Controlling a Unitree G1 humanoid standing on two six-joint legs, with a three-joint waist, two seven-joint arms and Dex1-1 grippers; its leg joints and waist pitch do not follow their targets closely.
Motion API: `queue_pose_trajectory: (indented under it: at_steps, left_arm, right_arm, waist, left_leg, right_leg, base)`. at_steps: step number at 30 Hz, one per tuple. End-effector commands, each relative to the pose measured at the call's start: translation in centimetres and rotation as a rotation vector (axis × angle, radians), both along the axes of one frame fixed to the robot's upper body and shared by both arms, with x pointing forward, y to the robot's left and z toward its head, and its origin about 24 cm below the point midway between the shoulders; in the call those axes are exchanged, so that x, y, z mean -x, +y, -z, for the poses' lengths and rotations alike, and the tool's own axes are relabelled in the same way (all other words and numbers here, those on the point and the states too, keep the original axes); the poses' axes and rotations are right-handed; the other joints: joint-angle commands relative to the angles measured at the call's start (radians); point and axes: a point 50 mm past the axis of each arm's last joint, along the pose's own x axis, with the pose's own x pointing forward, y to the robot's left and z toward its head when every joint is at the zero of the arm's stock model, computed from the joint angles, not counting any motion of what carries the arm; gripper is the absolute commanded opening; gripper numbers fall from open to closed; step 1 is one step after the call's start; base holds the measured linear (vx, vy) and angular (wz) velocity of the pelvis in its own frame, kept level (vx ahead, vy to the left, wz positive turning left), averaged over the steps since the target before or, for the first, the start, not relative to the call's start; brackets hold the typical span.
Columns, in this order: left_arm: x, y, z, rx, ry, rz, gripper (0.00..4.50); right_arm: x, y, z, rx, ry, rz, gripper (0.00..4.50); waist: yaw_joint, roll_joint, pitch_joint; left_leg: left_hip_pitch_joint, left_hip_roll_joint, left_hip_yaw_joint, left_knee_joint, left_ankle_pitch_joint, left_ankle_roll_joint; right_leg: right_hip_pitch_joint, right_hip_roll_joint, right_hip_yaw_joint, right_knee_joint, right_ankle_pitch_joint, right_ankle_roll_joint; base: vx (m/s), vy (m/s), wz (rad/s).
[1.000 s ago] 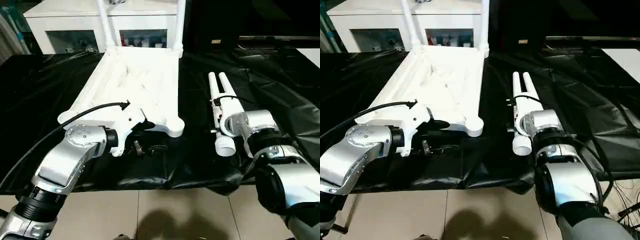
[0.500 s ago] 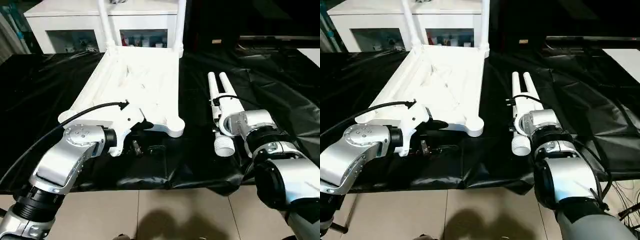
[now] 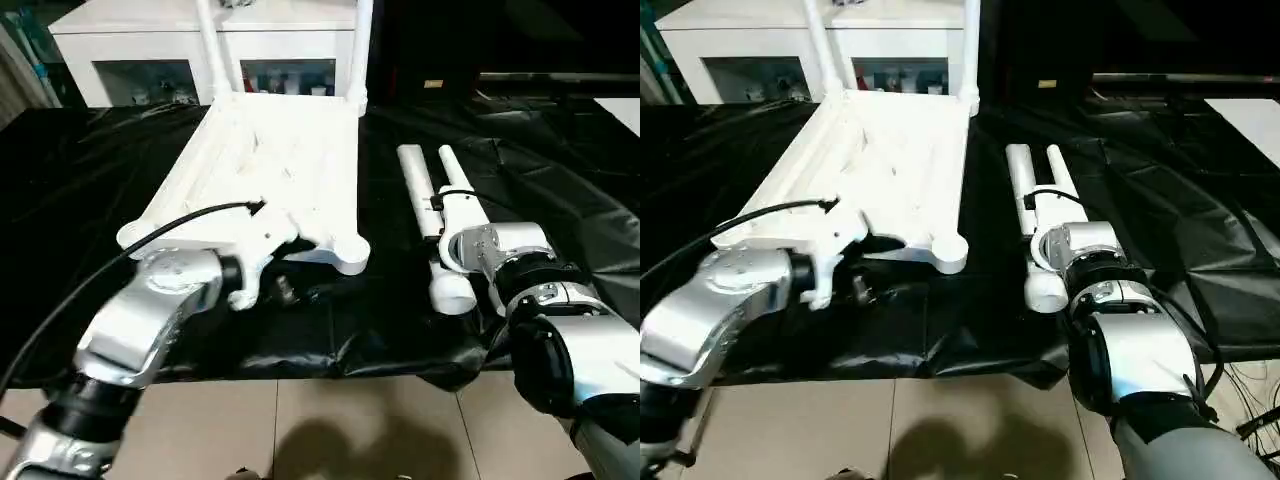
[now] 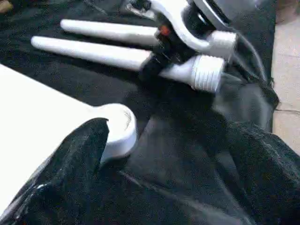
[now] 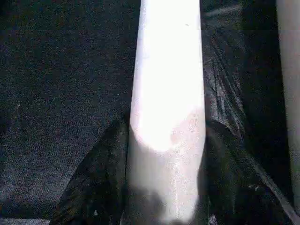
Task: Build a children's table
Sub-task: Pick table leg
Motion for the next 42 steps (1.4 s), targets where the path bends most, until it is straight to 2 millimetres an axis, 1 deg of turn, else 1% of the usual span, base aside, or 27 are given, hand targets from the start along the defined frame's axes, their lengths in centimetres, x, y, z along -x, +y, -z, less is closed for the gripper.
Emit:
queue_pose_trajectory:
  at_steps: [1, 3, 4, 5, 8, 9, 13, 14, 15, 16, 17, 18, 19, 20, 21, 22, 23, 24, 25, 26, 29, 31, 33, 37, 38, 41, 42]
  left_arm:
    - [-1.3, -0.2, -1.1, 0.069, -0.096, -0.106, 4.50]
    - [-1.8, -1.0, -1.4, 0.138, -0.121, -0.171, 4.50]
    - [-1.8, -1.0, -1.4, 0.138, -0.121, -0.171, 4.50]
    - [-1.9, -1.3, -1.5, 0.164, -0.126, -0.193, 4.50]
    - [-2.4, -1.4, -1.9, 0.227, -0.128, -0.277, 4.50]
    - [-3.0, -1.3, -2.4, 0.228, -0.173, -0.320, 4.50]
    - [-3.4, -1.3, -2.7, 0.238, -0.164, -0.365, 4.50]
    - [-3.5, -1.3, -2.5, 0.227, -0.135, -0.374, 4.50]
    - [-3.9, -1.5, -2.3, 0.169, -0.107, -0.470, 4.50]
    - [-3.9, -1.5, -2.3, 0.169, -0.107, -0.470, 4.50]
    - [-4.4, -1.6, -2.5, 0.224, -0.030, -0.538, 4.50]
    - [-4.4, -1.6, -2.5, 0.224, -0.030, -0.538, 4.50]
    - [-4.7, -2.0, -3.5, 0.410, 0.074, -0.500, 4.50]
    - [-4.7, -2.1, -4.4, 0.512, 0.096, -0.461, 4.50]
    - [-4.4, -2.3, -4.9, 0.577, 0.141, -0.373, 4.50]
    - [-4.2, -2.4, -5.1, 0.613, 0.173, -0.311, 4.50]
    - [-4.0, -2.4, -5.5, 0.631, 0.158, -0.279, 4.50]
    - [-3.8, -2.5, -6.0, 0.665, 0.161, -0.258, 4.50]
    - [-3.8, -2.5, -6.1, 0.674, 0.160, -0.254, 4.50]
    - [-3.6, -2.5, -6.4, 0.706, 0.165, -0.242, 4.50]
    - [-3.2, -2.7, -7.0, 0.782, 0.227, -0.199, 4.50]
    - [-3.2, -2.8, -7.3, 0.820, 0.266, -0.184, 4.50]
    - [-3.7, -2.7, -7.0, 0.813, 0.283, -0.219, 4.50]
    - [-4.5, -2.3, -6.3, 0.776, 0.319, -0.295, 4.50]
    - [-4.5, -2.2, -6.5, 0.791, 0.322, -0.288, 4.22]
    - [-4.4, -2.2, -6.7, 0.800, 0.330, -0.278, 4.15]
    - [-4.4, -2.2, -6.7, 0.800, 0.330, -0.278, 3.94]
  right_arm:
    - [0.0, -0.1, 0.0, -0.024, -0.012, 0.018, 1.85]
    - [0.0, -0.1, 0.1, -0.031, -0.017, 0.021, 1.82]
    - [0.0, -0.1, 0.1, -0.031, -0.017, 0.021, 1.82]
    - [0.0, -0.1, 0.1, -0.035, -0.020, 0.024, 1.82]
    - [-0.1, -0.1, 0.1, -0.050, -0.035, 0.038, 1.82]
    - [-0.6, -0.1, -0.7, -0.072, -0.104, 0.043, 1.82]
    - [-1.2, 0.0, -1.9, -0.100, -0.207, 0.034, 1.82]
    - [-1.5, 0.1, -2.8, -0.122, -0.293, 0.022, 1.82]
    - [-1.5, 0.5, -5.7, -0.192, -0.559, -0.090, 1.82]
    - [-1.5, 0.5, -5.7, -0.192, -0.559, -0.090, 1.82]
    - [-0.3, 1.1, -7.1, -0.243, -0.689, -0.216, 1.82]
    - [-0.3, 1.1, -7.1, -0.243, -0.690, -0.216, 1.82]
    - [1.0, 1.9, -7.5, -0.291, -0.734, -0.333, 1.82]
    - [1.8, 2.2, -7.7, -0.314, -0.752, -0.389, 1.81]
    - [2.3, 2.6, -7.7, -0.339, -0.766, -0.431, 1.81]
    - [2.7, 2.9, -7.8, -0.355, -0.775, -0.456, 1.81]
    - [3.2, 3.3, -7.9, -0.377, -0.788, -0.509, 1.81]
    - [3.9, 4.0, -7.9, -0.402, -0.799, -0.579, 1.81]
    - [4.1, 4.2, -7.9, -0.406, -0.802, -0.595, 1.81]
    - [4.3, 4.6, -8.0, -0.412, -0.818, -0.632, 1.81]
    - [5.0, 5.5, -8.3, -0.411, -0.849, -0.700, 1.81]
    - [5.6, 6.2, -8.5, -0.419, -0.864, -0.752, 1.81]
    - [6.1, 6.8, -8.6, -0.440, -0.868, -0.794, 1.81]
    - [6.7, 7.1, -8.8, -0.444, -0.870, -0.815, 1.81]
    - [6.6, 7.0, -8.7, -0.434, -0.869, -0.813, 1.81]
    - [6.4, 6.9, -8.6, -0.422, -0.867, -0.810, 1.81]
    - [6.4, 6.9, -8.6, -0.422, -0.867, -0.810, 1.81]
  waist:
    - [0.002, -0.012, -0.077]
    - [0.002, -0.003, -0.080]
    - [-0.003, -0.009, -0.078]
    - [0.001, -0.011, -0.080]
    - [0.002, -0.006, -0.080]
    - [0.002, -0.005, -0.080]
    - [0.003, -0.009, -0.081]
    - [0.003, -0.011, -0.082]
    - [0.007, -0.026, -0.081]
    - [0.015, -0.023, -0.082]
    - [0.013, -0.025, -0.089]
    - [0.010, -0.043, -0.086]
    - [0.022, -0.030, -0.087]
    - [0.031, -0.041, -0.083]
    - [0.035, -0.043, -0.083]
    - [0.036, -0.042, -0.082]
    - [0.038, -0.043, -0.079]
    - [0.037, -0.053, -0.076]
    - [0.038, -0.050, -0.075]
    - [0.037, -0.039, -0.073]
    - [0.036, -0.050, -0.069]
    - [0.037, -0.051, -0.067]
    - [0.036, -0.052, -0.066]
    - [0.037, -0.053, -0.064]
    - [0.036, -0.052, -0.066]
    - [0.037, -0.049, -0.069]
    - [0.037, -0.051, -0.069]
  left_leg:
    - [0.010, 0.002, 0.010, -0.057, -0.120, 0.009]
    - [0.010, 0.003, 0.007, -0.056, -0.121, 0.008]
    - [0.006, 0.003, 0.009, -0.056, -0.122, 0.010]
    - [0.008, 0.003, 0.009, -0.055, -0.121, 0.014]
    - [0.007, 0.002, 0.007, -0.054, -0.119, 0.026]
    - [0.008, 0.001, 0.008, -0.053, -0.125, 0.028]
    - [0.009, 0.003, 0.008, -0.053, -0.114, 0.038]
    - [0.007, 0.003, 0.008, -0.053, -0.104, 0.044]
    - [0.005, 0.002, 0.011, -0.052, -0.090, 0.057]
    - [0.005, 0.005, 0.010, -0.050, -0.080, 0.068]
    - [0.005, 0.004, 0.007, -0.047, -0.042, 0.090]
    - [0.000, -0.001, 0.012, -0.048, -0.035, 0.100]
    - [0.010, 0.005, 0.010, -0.045, -0.038, 0.113]
    - [0.004, 0.000, 0.013, -0.046, -0.038, 0.121]
    - [0.007, 0.006, 0.009, -0.050, -0.046, 0.120]
    - [0.006, 0.004, 0.008, -0.051, -0.043, 0.117]
    - [0.010, 0.006, 0.009, -0.052, -0.067, 0.113]
    - [0.011, 0.007, 0.010, -0.055, -0.097, 0.108]
    - [0.012, 0.008, 0.010, -0.056, -0.110, 0.102]
    - [0.013, 0.009, 0.008, -0.058, -0.131, 0.087]
    - [0.015, 0.009, 0.010, -0.061, -0.161, 0.057]
    - [0.017, 0.010, 0.011, -0.062, -0.171, 0.048]
    - [0.012, 0.008, 0.006, -0.066, -0.170, 0.044]
    - [0.012, 0.007, 0.003, -0.069, -0.182, 0.035]
    - [0.009, 0.006, 0.002, -0.070, -0.169, 0.029]
    - [0.009, 0.006, 0.003, -0.067, -0.152, 0.025]
    - [0.008, 0.005, 0.003, -0.066, -0.150, 0.026]
  right_leg:
    - [0.062, -0.039, 0.031, -0.059, -0.071, -0.239]
    - [0.064, -0.040, 0.030, -0.056, -0.056, -0.241]
    - [0.066, -0.038, 0.031, -0.058, -0.049, -0.242]
    - [0.067, -0.040, 0.030, -0.059, -0.051, -0.241]
    - [0.066, -0.041, 0.029, -0.059, -0.056, -0.245]
    - [0.064, -0.038, 0.029, -0.064, -0.056, -0.241]
    - [0.065, -0.039, 0.029, -0.060, -0.042, -0.241]
    - [0.066, -0.038, 0.028, -0.058, -0.031, -0.242]
    - [0.069, -0.037, 0.030, -0.057, -0.014, -0.233]
    - [0.071, -0.038, 0.030, -0.055, 0.010, -0.217]
    - [0.069, -0.039, 0.029, -0.051, 0.040, -0.222]
    - [0.074, -0.032, 0.030, -0.052, 0.055, -0.222]
    - [0.065, -0.040, 0.032, -0.052, 0.053, -0.229]
    - [0.071, -0.039, 0.032, -0.055, 0.040, -0.238]
    - [0.067, -0.040, 0.032, -0.055, 0.026, -0.248]
    - [0.066, -0.039, 0.030, -0.052, 0.022, -0.252]
    - [0.060, -0.039, 0.030, -0.058, -0.008, -0.255]
    - [0.060, -0.038, 0.031, -0.061, -0.042, -0.252]
    - [0.059, -0.039, 0.031, -0.062, -0.059, -0.251]
    - [0.057, -0.041, 0.031, -0.066, -0.096, -0.244]
    - [0.054, -0.041, 0.033, -0.076, -0.158, -0.215]
    - [0.052, -0.041, 0.035, -0.080, -0.181, -0.204]
    - [0.056, -0.041, 0.033, -0.083, -0.208, -0.172]
    - [0.054, -0.040, 0.035, -0.087, -0.235, -0.137]
    - [0.056, -0.041, 0.034, -0.086, -0.225, -0.138]
    - [0.056, -0.041, 0.034, -0.080, -0.175, -0.159]
    - [0.057, -0.041, 0.035, -0.079, -0.166, -0.162]
  base:
    - [0.000, 0.000, 0.00]
    - [0.000, 0.000, 0.00]
    - [0.000, 0.000, 0.00]
    - [0.000, 0.000, 0.00]
    - [0.000, 0.000, 0.00]
    - [0.000, 0.000, 0.00]
    - [0.000, 0.000, 0.00]
    - [0.000, 0.000, 0.00]
    - [0.000, 0.000, 0.00]
    - [0.000, 0.000, 0.00]
    - [0.000, 0.000, 0.00]
    - [0.000, 0.000, 0.00]
    - [0.000, 0.000, 0.00]
    - [0.000, 0.000, 0.00]
    - [0.000, 0.000, 0.00]
    - [0.000, 0.000, 0.00]
    - [0.000, 0.000, 0.00]
    - [0.000, 0.000, 0.00]
    - [0.000, 0.000, 0.00]
    - [0.000, 0.000, 0.00]
    - [0.000, 0.000, 0.00]
    - [0.000, 0.000, 0.00]
    - [0.000, 0.000, 0.00]
    - [0.000, 0.000, 0.00]
    - [0.000, 0.000, 0.00]
    - [0.000, 0.000, 0.00]
    - [0.000, 0.000, 0.00]
